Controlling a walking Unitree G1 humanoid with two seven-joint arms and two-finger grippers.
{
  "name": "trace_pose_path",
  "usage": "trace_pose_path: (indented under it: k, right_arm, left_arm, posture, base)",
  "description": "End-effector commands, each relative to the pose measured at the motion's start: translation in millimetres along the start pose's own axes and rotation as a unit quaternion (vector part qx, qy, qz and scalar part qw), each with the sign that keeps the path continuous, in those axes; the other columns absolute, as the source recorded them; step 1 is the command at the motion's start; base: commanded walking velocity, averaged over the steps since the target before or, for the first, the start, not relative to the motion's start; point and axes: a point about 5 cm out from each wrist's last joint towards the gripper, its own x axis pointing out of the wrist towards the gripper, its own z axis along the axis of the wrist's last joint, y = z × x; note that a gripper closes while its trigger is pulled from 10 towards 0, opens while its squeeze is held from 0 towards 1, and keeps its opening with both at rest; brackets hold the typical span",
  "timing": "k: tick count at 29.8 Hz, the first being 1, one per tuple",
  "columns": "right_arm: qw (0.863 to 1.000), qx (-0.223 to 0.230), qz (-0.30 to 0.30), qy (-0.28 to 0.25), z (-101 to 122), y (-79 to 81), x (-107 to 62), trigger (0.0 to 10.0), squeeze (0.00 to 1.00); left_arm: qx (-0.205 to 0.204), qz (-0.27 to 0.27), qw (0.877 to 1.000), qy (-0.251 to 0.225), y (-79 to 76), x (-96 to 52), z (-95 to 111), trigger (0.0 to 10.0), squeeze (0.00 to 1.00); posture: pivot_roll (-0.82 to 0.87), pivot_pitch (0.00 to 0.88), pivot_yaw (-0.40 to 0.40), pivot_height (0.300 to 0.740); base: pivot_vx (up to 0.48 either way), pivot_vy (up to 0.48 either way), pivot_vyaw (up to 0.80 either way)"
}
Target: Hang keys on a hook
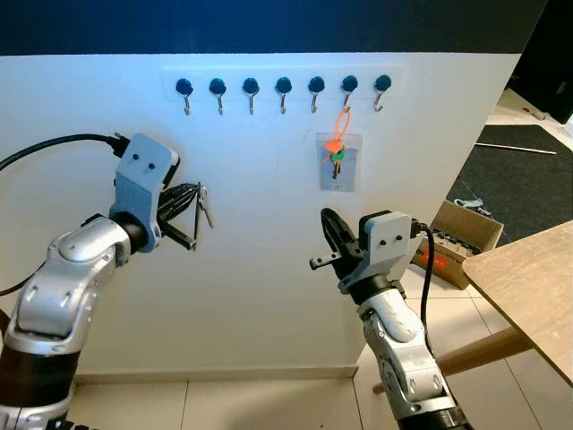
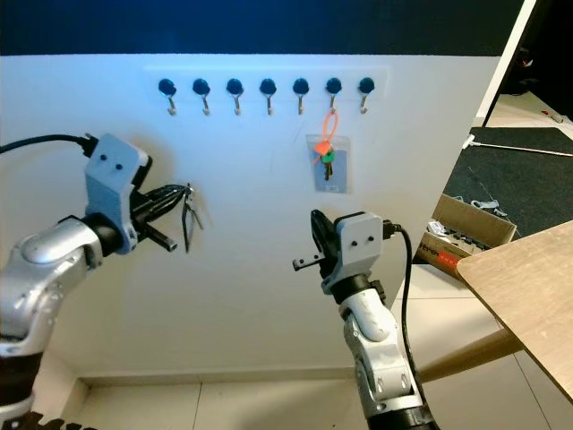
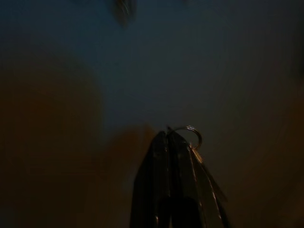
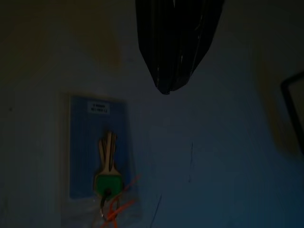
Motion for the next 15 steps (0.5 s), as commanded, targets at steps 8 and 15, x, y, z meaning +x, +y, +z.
trace_pose_path:
  k: [8,15]
  right_arm:
    - [1.000,0.001,0.004,0.005,-3,1.8,-0.4,10.0,0.00]
    - [1.000,-0.001,0.001,0.005,-3,0.1,-1.4,10.0,0.00]
  left_arm:
    - [0.030,0.058,0.998,0.004,4.3,2.3,-2,10.0,0.00]
    - [-0.078,0.004,0.997,0.012,-11.0,-4.1,-11,10.0,0.00]
  posture:
    - [0.17,0.133,0.025,0.740]
    - [0.16,0.136,0.030,0.740]
  base:
    - [0.000,0.000,0.00]
    - [0.000,0.000,0.00]
